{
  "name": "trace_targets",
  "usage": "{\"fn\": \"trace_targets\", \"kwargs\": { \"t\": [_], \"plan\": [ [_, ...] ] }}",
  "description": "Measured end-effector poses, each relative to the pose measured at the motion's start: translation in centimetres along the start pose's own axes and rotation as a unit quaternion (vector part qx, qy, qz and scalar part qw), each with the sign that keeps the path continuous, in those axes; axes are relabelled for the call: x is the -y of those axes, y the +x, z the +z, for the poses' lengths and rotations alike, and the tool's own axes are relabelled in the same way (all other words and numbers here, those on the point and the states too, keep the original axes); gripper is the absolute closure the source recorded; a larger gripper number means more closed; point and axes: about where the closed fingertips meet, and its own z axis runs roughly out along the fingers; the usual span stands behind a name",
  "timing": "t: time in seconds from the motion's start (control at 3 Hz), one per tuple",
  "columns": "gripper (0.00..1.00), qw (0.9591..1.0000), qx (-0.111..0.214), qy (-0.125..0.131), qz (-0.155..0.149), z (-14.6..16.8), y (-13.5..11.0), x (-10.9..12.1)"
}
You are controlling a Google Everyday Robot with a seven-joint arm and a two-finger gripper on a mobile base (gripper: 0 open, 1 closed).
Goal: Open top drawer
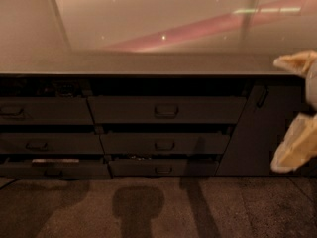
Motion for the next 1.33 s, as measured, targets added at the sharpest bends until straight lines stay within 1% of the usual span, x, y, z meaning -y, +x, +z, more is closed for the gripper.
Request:
{"fn": "trace_targets", "kwargs": {
  "t": [0.33, 0.67, 1.0, 1.33],
  "plan": [
    [0.00, 0.9997, 0.025, 0.004, -0.005, 1.4, 0.2, -1.5],
    [0.00, 0.9996, 0.025, 0.005, -0.007, 1.3, 0.1, -1.5],
    [0.00, 0.9997, 0.007, 0.019, -0.012, 1.0, -0.6, -1.2],
    [0.00, 0.9992, -0.019, 0.022, 0.026, 3.4, 2.1, 1.4]
  ]
}}
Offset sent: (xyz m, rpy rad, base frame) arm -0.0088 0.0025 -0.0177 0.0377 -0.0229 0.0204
